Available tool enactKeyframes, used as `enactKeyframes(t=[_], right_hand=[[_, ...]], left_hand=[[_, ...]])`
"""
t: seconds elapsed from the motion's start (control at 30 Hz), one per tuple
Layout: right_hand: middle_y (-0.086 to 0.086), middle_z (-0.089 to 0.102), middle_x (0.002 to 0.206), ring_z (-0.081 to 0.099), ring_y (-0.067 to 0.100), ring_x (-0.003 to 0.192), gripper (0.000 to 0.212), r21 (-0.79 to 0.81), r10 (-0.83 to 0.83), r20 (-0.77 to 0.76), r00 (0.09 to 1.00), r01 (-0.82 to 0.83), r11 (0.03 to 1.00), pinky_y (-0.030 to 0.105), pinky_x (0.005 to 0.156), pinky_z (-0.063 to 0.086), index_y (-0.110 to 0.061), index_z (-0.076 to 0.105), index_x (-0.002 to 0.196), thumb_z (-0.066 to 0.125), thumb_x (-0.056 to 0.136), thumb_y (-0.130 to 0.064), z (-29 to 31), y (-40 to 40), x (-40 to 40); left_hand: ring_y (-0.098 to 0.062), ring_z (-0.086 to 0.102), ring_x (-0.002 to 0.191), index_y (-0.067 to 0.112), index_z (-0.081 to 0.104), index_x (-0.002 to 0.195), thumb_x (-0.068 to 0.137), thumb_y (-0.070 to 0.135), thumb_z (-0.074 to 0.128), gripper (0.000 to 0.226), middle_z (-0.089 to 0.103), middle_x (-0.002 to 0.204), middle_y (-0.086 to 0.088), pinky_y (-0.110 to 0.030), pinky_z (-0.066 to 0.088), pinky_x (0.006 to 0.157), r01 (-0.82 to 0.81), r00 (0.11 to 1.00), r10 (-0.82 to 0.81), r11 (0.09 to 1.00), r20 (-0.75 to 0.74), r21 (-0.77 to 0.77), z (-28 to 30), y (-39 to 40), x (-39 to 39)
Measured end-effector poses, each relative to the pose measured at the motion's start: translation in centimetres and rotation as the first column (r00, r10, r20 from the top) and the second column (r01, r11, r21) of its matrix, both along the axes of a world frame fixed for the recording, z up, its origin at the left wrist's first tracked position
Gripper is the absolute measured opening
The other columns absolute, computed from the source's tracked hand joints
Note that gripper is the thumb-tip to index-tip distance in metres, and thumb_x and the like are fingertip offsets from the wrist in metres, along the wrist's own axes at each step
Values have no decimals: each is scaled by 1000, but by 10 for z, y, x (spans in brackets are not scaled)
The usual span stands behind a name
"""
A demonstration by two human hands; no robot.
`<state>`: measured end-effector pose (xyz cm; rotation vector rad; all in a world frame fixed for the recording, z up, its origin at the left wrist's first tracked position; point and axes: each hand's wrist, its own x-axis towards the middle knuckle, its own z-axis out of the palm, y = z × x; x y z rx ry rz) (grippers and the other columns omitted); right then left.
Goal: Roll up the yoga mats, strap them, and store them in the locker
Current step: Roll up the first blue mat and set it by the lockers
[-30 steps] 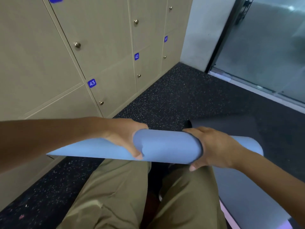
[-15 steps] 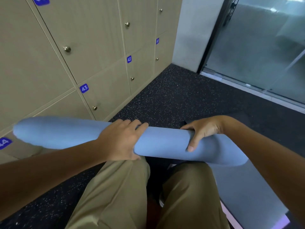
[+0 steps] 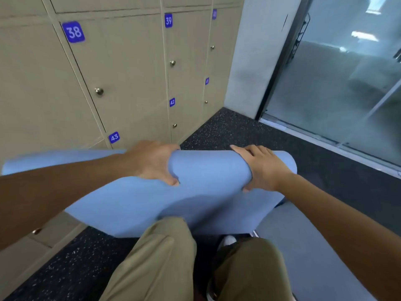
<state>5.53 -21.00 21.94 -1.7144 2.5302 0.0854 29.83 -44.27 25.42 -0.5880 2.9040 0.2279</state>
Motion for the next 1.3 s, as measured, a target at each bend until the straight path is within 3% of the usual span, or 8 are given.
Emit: enactKeyframes(t=[0.07,0.17,0.37,0.53,0.67,0.77,1.03,1.3], right_hand=[[4,39,150,36,28,137,125,-52,-1,-71,997,-2,999,39,120,23,-34,11,162,86,63,-54,23,-18,-8],[5,42,149,39,30,137,119,-131,-15,-180,984,-9,991,41,118,27,-30,18,161,86,65,-51,74,-42,-19],[11,53,138,50,40,127,114,-318,-59,-405,912,-81,945,49,109,36,-23,35,155,89,57,-42,214,-53,-34],[13,57,134,55,40,120,107,-403,-116,-583,804,-162,901,51,107,40,-22,40,151,87,58,-45,326,-17,-10],[14,58,131,57,41,116,106,-421,-148,-658,738,-198,885,53,102,43,-21,41,152,85,59,-48,368,38,31],[13,57,132,55,40,117,105,-411,-159,-677,719,-190,892,52,100,44,-23,38,154,79,63,-55,367,82,67],[15,58,125,55,41,109,100,-416,-192,-665,722,-144,898,53,92,45,-15,44,151,81,65,-52,283,182,164],[16,60,124,57,41,106,98,-378,-194,-594,781,-58,924,51,91,42,-14,49,149,79,61,-44,197,242,251]], left_hand=[[-19,62,90,40,53,110,60,70,78,63,65,95,16,-32,44,68,-16,999,14,999,-45,-43,25,-13,-6],[-20,62,88,39,53,110,58,73,75,67,65,96,15,-35,51,74,-37,991,20,991,-131,-132,77,-31,-16],[-25,63,95,34,52,113,59,74,78,72,68,108,8,-35,47,73,-67,948,-31,953,-317,-294,203,-41,-27],[-26,64,101,41,49,126,55,78,74,84,68,114,9,-41,55,84,-76,880,-78,950,-469,-302,282,-18,-9],[-27,63,97,39,51,122,55,78,75,81,68,107,7,-40,54,79,-39,855,-143,941,-499,-335,315,14,22],[-26,64,92,40,50,115,53,79,74,78,67,102,10,-40,55,78,6,856,-183,939,-484,-343,319,47,54],[-23,62,106,39,42,131,61,85,66,87,61,125,16,-37,48,77,115,902,-273,899,-333,-424,257,123,136],[-7,61,94,53,35,128,59,83,65,80,58,107,27,-32,46,72,253,907,-338,914,-250,-317,185,169,199]])
